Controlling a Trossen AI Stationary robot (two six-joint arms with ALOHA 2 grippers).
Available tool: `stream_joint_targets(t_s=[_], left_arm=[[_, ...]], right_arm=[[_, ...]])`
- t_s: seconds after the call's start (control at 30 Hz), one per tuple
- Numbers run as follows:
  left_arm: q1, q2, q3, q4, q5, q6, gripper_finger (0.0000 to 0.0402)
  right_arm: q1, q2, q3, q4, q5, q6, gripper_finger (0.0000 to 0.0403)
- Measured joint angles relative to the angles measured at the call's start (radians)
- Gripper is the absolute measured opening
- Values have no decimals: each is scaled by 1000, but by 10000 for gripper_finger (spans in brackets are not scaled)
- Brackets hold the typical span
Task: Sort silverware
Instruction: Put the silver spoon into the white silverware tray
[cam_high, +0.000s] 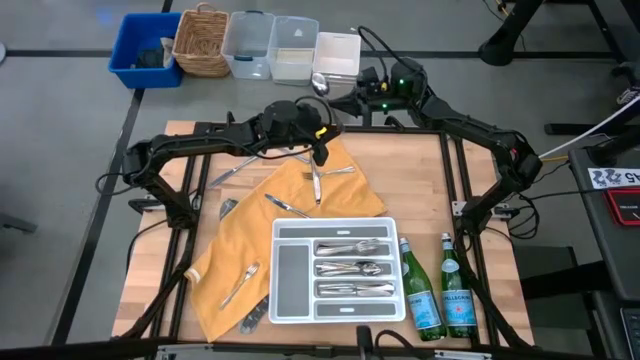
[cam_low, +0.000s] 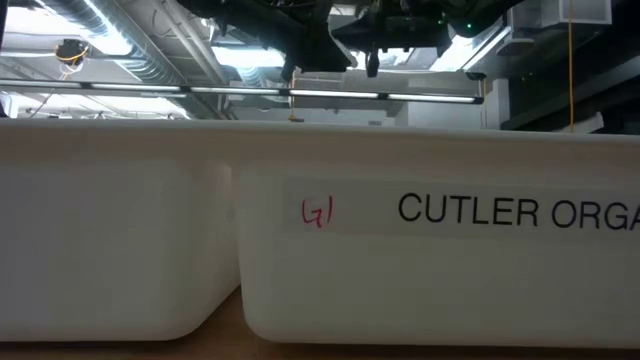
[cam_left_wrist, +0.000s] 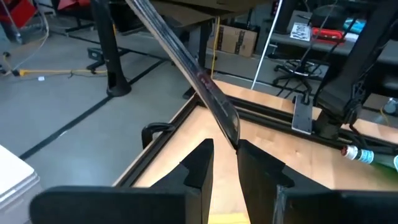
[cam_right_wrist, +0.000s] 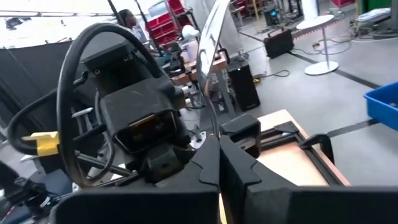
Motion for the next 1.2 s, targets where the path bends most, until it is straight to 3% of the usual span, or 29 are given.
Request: stream_joint_targets(t_s=[0.77, 1.03, 1.2], left_arm=[[-13, 0, 0, 125, -1, 82, 59], [-13, 0, 0, 119, -3, 61, 8], [-13, 0, 0, 114, -2, 31, 4]], right_arm=[[1, 0, 0, 13, -129, -133, 1], [1, 0, 0, 17, -153, -161, 1], [1, 0, 0, 15, -170, -162, 1]])
